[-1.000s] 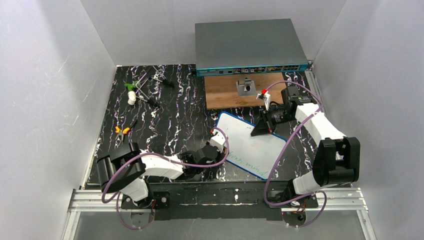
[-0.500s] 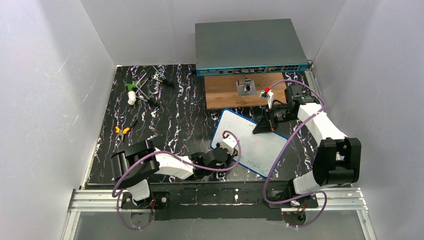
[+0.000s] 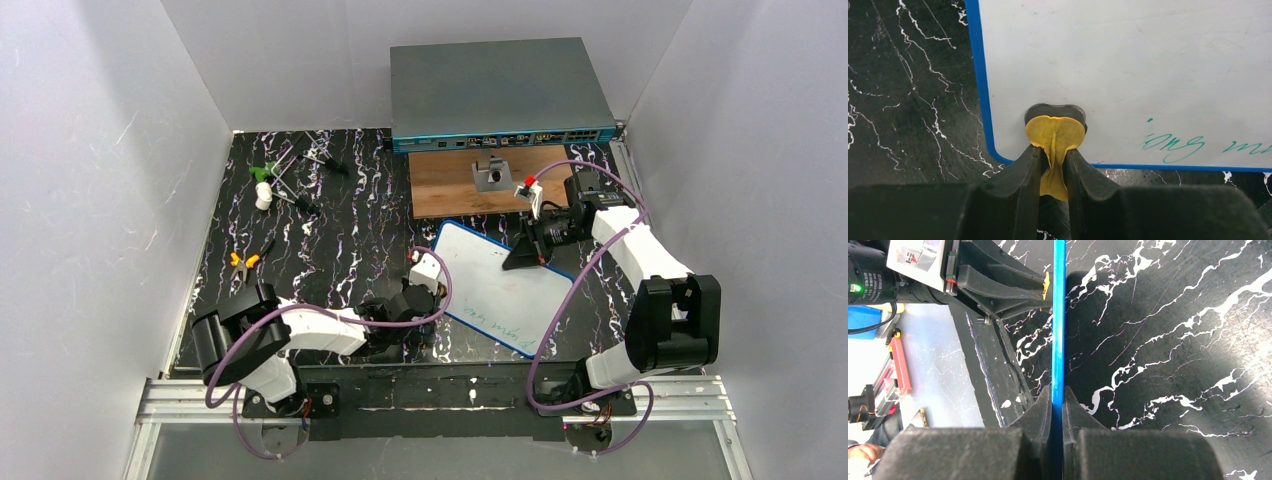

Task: Erase the whiteboard
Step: Erase the whiteboard at the center of the board.

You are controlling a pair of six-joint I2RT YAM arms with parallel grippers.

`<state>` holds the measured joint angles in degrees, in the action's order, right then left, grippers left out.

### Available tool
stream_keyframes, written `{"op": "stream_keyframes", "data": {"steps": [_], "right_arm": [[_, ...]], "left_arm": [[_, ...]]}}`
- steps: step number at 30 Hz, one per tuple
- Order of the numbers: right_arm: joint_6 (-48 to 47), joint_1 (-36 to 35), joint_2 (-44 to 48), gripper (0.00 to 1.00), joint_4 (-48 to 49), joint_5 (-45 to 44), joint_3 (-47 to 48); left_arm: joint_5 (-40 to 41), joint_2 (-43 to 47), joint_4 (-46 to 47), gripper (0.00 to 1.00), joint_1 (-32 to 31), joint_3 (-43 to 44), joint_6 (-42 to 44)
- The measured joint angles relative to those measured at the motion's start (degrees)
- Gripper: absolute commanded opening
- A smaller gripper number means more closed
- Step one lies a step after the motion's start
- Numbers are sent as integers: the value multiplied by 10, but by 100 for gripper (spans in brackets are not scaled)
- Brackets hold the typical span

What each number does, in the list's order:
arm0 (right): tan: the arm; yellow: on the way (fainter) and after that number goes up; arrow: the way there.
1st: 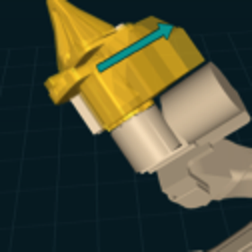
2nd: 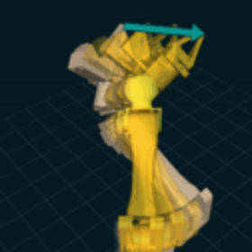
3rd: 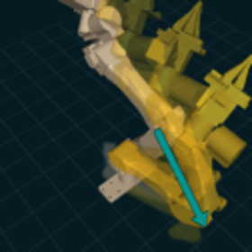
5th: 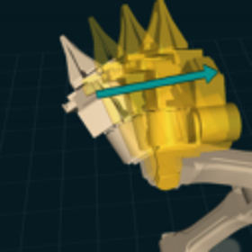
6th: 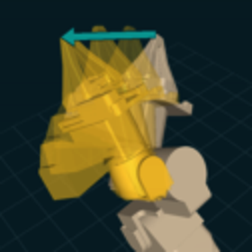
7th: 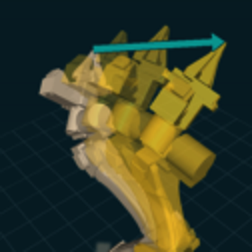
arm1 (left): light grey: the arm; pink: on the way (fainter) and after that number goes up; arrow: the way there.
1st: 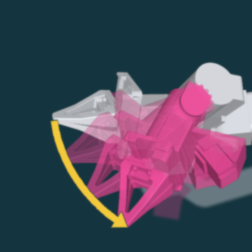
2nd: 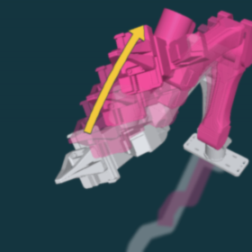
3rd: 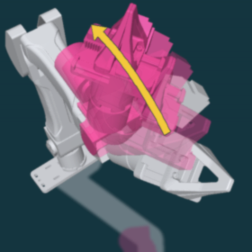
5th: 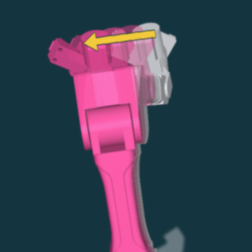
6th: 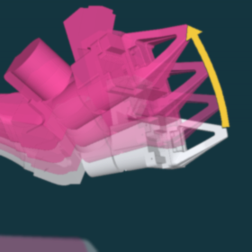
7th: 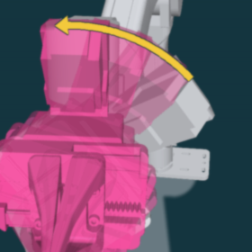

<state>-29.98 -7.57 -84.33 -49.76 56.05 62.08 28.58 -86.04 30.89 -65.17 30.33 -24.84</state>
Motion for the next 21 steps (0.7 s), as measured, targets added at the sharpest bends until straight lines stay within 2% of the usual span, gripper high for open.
{"op": "stream_keyframes", "data": {"steps": [5,12,17,21], "right_arm": [[0,5,0,1,0,-1,0],[-1,9,0,1,0,0,0],[-2,8,0,1,1,0,0],[-4,2,0,1,-7,3,0]], "left_arm": [[-30,-14,20,0,-5,2,33],[-46,-82,8,0,-70,81,95],[-13,-87,-18,0,-83,97,76],[38,-49,-68,0,-75,95,37]]}}
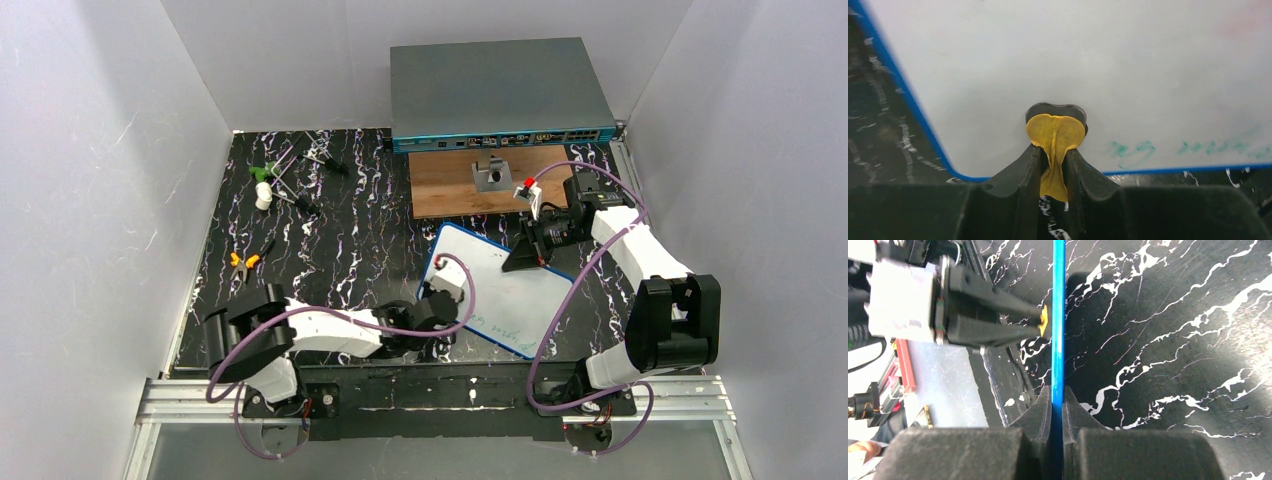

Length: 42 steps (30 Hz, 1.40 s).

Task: Erase the whiteboard
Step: Erase the whiteboard at the center of the board.

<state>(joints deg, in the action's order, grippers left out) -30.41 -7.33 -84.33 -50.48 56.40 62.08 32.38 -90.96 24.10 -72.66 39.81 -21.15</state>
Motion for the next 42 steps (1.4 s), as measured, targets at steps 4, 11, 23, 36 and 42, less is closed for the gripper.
{"op": "stream_keyframes", "data": {"steps": [4,11,23,36,42], "right_arm": [[-1,-3,0,1,-9,5,0],[-4,-2,0,1,-16,-2,0],[-15,0,0,1,-15,-1,0],[-11,-2,0,1,-10,-1,0],[-12,3,0,1,-9,-1,0]], "left_arm": [[24,53,-24,0,29,-20,-34],[-18,48,3,0,39,-39,0],[-80,-65,29,0,-53,35,87],[-37,21,9,0,17,-42,-3],[-54,-32,6,0,-25,7,63]]}}
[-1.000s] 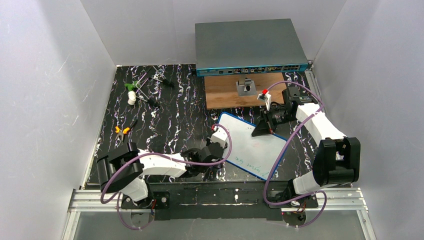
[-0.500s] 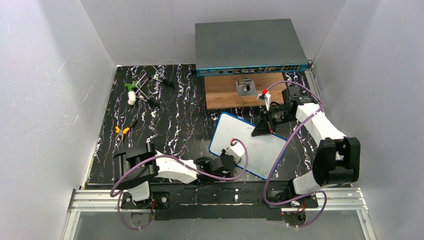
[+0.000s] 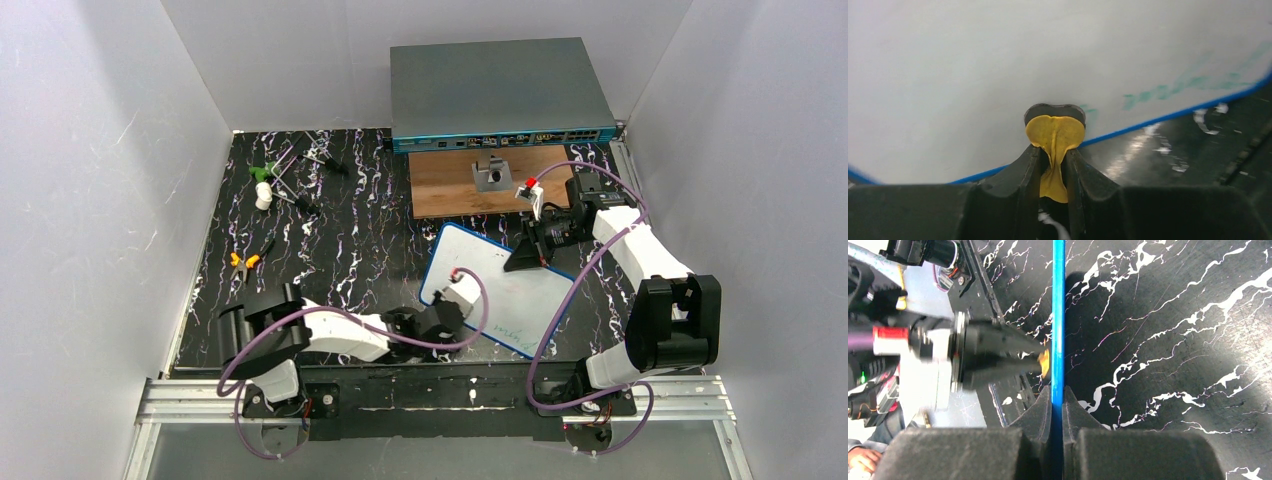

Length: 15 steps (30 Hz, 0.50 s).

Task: Erase the whiteboard
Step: Erase the whiteboard at the center of the board.

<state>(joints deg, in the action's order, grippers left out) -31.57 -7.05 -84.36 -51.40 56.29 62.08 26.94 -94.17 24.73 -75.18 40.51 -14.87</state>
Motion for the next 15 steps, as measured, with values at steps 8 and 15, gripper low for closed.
{"op": "stream_keyframes", "data": {"steps": [8,15], "right_arm": [[-1,-2,0,1,-1,0,0],[0,-2,0,1,2,0,0]], "left_arm": [[-23,-48,3,0,-40,52,40],[34,-40,-52,0,-33,65,-34]]}}
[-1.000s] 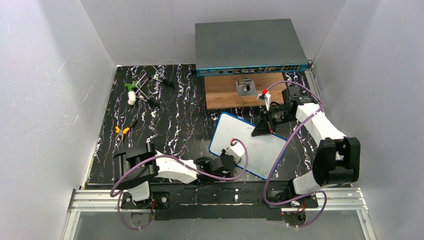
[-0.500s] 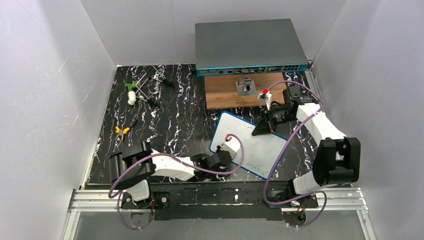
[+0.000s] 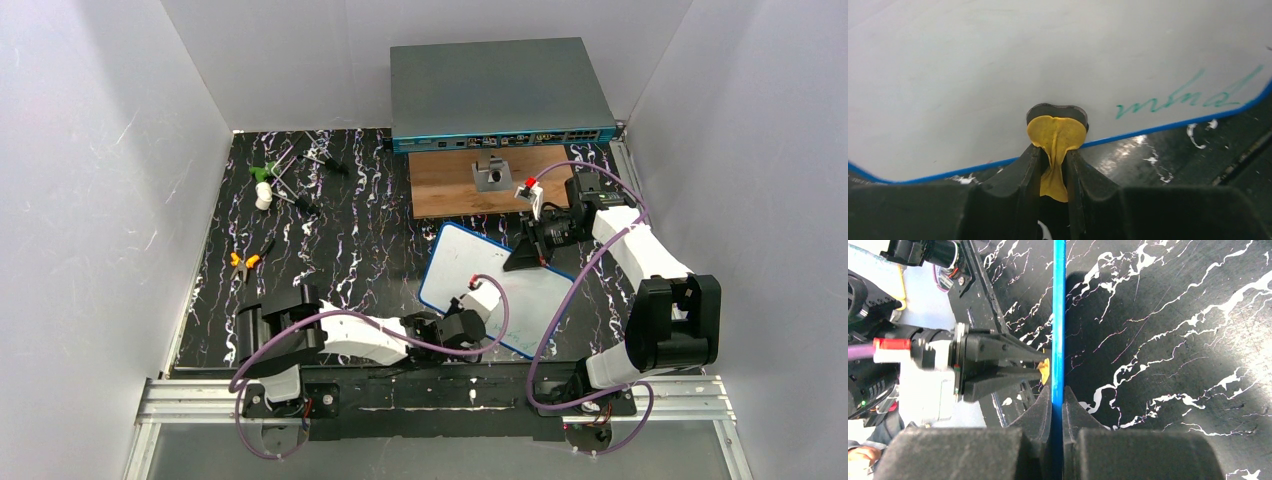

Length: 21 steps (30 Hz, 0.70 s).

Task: Erase the whiteboard
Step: Erase the whiteboard at the center of the board.

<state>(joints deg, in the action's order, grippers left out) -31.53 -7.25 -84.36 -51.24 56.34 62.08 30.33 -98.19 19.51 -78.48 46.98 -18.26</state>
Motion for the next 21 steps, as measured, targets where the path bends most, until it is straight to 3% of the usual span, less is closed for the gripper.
{"op": "stream_keyframes", "data": {"steps": [7,16,21], "right_arm": [[4,1,0,1,4,0,0],[2,1,0,1,-1,0,0],[-1,1,0,1,-3,0,0]], "left_arm": [[2,18,-41,0,24,-1,-34],[-41,1,2,0,-6,-3,80],[-37,-21,-2,0,-19,21,96]]}}
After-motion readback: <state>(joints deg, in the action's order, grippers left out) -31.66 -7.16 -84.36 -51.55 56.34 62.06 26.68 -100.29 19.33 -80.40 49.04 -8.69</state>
